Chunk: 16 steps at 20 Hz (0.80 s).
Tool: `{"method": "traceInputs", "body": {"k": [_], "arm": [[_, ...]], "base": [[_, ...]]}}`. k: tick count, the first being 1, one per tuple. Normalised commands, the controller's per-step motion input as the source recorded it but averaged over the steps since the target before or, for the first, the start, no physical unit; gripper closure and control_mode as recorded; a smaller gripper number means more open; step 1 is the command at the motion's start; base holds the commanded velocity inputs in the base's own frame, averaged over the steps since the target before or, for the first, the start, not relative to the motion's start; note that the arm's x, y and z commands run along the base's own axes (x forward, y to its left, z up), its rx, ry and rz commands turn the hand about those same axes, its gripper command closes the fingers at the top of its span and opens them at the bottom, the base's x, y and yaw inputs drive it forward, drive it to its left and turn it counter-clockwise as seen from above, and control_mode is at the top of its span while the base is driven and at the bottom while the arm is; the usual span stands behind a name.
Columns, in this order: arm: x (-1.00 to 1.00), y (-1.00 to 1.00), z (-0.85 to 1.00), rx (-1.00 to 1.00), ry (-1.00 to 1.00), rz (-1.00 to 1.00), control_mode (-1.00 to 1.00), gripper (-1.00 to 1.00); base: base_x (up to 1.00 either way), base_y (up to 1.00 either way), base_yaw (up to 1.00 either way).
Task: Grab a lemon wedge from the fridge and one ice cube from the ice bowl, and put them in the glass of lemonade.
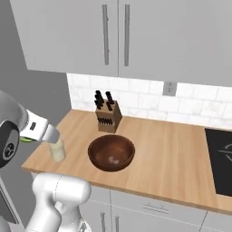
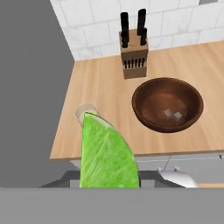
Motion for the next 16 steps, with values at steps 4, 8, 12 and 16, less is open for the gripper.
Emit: {"method": "traceInputs", "body": {"k": [4,8,12,16], "arm": [[0.0,0.0,0.0,0.0,0.0,0.0,1.0,1.0],[0.0,0.0,0.0,0.0,0.0,0.0,1.0,1.0],[0.0,0.0,0.0,0.0,0.0,0.0,1.0,1.0],[0.0,0.0,0.0,0.0,0.0,0.0,1.0,1.0]], "base": [[0.0,-0.28,-0.1],[-0.38,-0.1,-0.04],[-0.06,-0.14,0.0],[0.0,-0.61,0.0]]}}
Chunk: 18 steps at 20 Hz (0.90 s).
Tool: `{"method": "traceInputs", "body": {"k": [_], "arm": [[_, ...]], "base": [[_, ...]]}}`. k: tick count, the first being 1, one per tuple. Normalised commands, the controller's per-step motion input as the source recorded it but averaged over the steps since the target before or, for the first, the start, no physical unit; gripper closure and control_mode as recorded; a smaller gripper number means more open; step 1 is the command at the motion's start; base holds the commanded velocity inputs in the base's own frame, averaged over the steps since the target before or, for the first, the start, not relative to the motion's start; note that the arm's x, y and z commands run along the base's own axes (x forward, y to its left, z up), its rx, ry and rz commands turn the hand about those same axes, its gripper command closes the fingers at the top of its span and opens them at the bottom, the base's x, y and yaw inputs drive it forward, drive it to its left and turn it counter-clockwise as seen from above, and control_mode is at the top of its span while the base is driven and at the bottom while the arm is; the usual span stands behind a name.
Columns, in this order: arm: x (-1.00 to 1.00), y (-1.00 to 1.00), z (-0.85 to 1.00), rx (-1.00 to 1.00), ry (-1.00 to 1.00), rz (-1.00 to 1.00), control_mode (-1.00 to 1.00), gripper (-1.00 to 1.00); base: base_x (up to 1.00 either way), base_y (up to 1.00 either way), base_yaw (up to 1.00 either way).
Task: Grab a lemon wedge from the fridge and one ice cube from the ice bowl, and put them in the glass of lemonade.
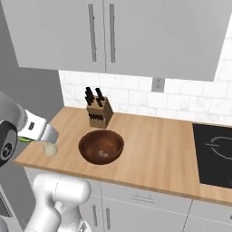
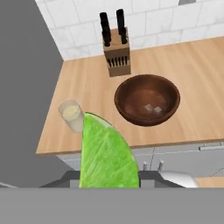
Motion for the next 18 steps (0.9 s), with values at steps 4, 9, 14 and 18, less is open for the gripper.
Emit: {"method": "traceInputs", "body": {"k": [4,9,14,18], "arm": [[0.0,0.0,0.0,0.0,0.0,0.0,1.0,1.0],[0.0,0.0,0.0,0.0,0.0,0.0,1.0,1.0],[0.0,0.0,0.0,0.0,0.0,0.0,1.0,1.0],[0.0,0.0,0.0,0.0,0.0,0.0,1.0,1.0]], "base": [[0.0,-0.65,0.0],[0.78,0.01,0.0],[0.24,0.0,0.0],[0.0,0.0,0.01]]}}
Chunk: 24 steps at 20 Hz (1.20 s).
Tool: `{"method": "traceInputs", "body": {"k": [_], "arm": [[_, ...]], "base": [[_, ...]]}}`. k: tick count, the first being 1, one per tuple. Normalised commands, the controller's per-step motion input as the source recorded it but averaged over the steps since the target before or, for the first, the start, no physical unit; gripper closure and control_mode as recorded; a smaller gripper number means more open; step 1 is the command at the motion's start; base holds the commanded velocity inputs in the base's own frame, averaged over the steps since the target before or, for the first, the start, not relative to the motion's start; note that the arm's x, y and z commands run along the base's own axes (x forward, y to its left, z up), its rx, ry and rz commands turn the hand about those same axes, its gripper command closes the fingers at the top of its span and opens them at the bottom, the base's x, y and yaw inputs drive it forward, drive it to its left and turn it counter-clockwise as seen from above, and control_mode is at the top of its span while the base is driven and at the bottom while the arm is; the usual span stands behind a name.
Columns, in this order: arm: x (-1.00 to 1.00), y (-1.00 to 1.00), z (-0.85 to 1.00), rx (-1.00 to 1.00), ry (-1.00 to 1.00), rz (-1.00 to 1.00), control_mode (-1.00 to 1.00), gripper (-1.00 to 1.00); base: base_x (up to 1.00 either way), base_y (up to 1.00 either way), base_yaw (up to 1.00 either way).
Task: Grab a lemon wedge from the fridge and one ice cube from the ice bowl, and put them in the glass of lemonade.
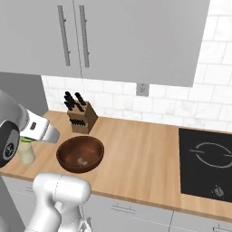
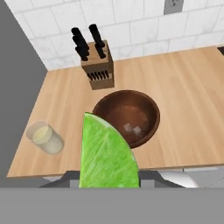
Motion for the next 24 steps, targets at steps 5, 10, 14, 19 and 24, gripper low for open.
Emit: {"method": "traceInputs", "body": {"k": [5,10,14,19,24], "arm": [[0.0,0.0,0.0,0.0,0.0,0.0,1.0,1.0],[0.67,0.32,-0.09,0.0,0.11,0.06,-1.0,1.0],[0.93,0.6,-0.26,0.0,0.21,0.16,-1.0,1.0],[0.43,0.46,-0.4,-0.01,0.11,0.22,-1.0,1.0],[0.02,0.62,-0.58,-0.22,0.01,0.13,-1.0,1.0]], "base": [[0.0,0.0,0.0],[0.01,0.01,0.0],[0.0,0.0,0.0],[0.0,0.0,0.0],[0.0,0.0,0.0]]}}
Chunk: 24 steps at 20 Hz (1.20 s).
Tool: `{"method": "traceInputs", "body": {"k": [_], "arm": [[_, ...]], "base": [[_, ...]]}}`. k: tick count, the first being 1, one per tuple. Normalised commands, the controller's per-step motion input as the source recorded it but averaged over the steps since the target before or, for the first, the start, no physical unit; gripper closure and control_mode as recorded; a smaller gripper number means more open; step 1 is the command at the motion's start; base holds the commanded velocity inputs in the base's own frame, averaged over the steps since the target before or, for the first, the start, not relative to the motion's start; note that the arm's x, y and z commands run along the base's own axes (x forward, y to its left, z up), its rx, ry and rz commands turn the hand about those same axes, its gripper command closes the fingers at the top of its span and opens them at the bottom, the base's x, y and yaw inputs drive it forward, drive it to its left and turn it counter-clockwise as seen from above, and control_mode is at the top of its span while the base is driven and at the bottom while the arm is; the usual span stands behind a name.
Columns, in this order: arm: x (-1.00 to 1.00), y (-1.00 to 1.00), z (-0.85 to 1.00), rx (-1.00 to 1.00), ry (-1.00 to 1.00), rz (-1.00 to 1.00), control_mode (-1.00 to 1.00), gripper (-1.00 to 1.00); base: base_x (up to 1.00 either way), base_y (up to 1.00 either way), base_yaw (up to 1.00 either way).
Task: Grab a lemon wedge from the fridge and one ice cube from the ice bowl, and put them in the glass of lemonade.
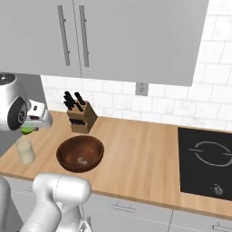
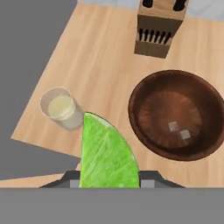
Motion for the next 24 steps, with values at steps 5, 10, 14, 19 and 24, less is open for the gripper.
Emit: {"method": "traceInputs", "body": {"k": [5,10,14,19,24], "arm": [[0.39,0.92,-0.35,-0.24,0.1,0.05,-1.0,1.0],[0.84,0.51,-0.02,-0.08,0.4,0.12,-1.0,1.0],[0.6,0.16,-0.14,0.0,0.49,0.2,-1.0,1.0],[0.04,0.28,-0.84,-0.01,0.11,0.15,-1.0,1.0],[0.1,0.4,-0.42,-0.02,0.0,0.1,-1.0,1.0]], "base": [[0.0,0.0,0.0],[0.0,0.0,0.0],[0.0,0.0,0.0],[0.0,0.0,0.0],[0.0,0.0,0.0]]}}
